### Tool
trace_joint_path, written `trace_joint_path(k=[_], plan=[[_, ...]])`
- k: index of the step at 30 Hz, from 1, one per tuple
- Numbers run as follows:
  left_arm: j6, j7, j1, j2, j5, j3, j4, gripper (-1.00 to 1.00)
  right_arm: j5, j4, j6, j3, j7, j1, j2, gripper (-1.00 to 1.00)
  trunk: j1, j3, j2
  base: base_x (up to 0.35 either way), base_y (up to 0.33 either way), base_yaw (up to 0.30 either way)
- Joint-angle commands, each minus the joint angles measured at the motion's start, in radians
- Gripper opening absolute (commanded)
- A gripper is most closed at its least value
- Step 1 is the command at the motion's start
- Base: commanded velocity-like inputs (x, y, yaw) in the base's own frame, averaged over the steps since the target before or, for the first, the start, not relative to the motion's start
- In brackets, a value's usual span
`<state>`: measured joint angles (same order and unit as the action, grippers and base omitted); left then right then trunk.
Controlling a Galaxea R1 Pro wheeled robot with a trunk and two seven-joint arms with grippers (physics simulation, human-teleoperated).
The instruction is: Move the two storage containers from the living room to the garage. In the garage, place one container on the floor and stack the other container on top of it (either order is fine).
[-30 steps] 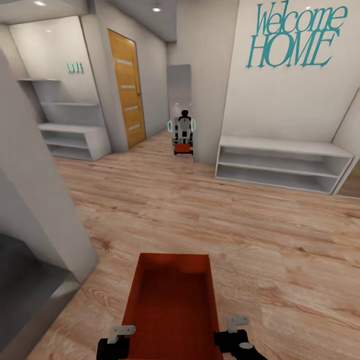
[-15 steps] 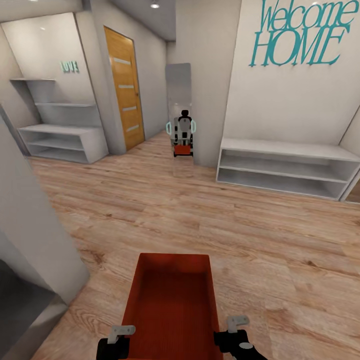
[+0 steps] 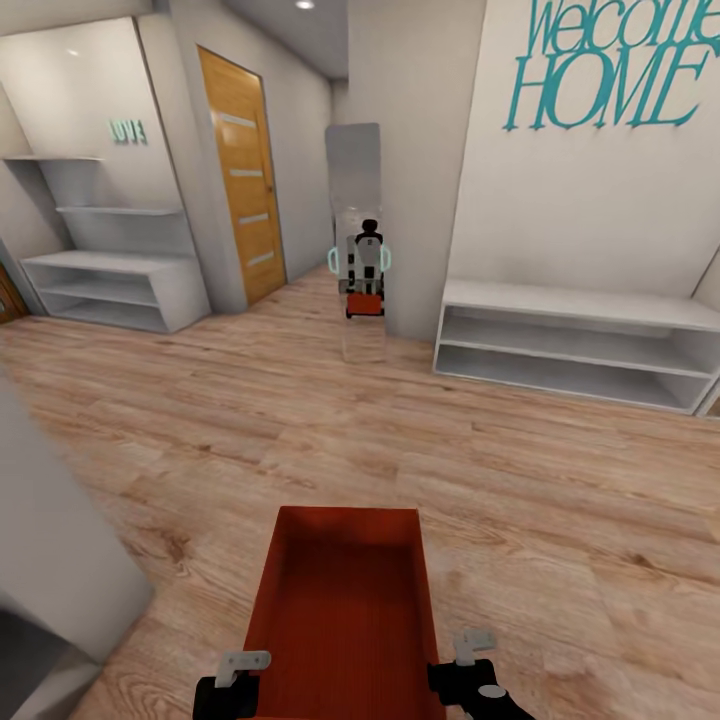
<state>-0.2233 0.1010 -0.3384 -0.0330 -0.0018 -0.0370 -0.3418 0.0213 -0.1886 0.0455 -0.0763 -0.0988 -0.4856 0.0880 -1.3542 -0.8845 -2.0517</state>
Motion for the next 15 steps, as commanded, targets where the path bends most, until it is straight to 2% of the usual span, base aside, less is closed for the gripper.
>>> trace_joint_path(k=[1,10,15], plan=[[-0.004,0.016,-0.001,0.001,0.000,0.008,0.000,-1.00,0.004,0.001,0.002,-0.005,-0.010,-0.001,-0.001,-1.00,0.000,-0.001,0.000,0.344,-0.071,0.000],[-0.004,0.016,-0.001,0.001,0.000,0.008,0.000,-1.00,0.004,0.001,0.002,-0.005,-0.010,-0.001,-0.001,-1.00,0.000,-0.001,0.000,0.344,-0.072,0.012],[-0.004,0.016,-0.001,0.001,0.000,0.008,0.000,-1.00,0.004,0.001,0.002,-0.005,-0.010,-0.001,-0.001,-1.00,0.000,-0.004,0.000,0.344,-0.073,0.193]])
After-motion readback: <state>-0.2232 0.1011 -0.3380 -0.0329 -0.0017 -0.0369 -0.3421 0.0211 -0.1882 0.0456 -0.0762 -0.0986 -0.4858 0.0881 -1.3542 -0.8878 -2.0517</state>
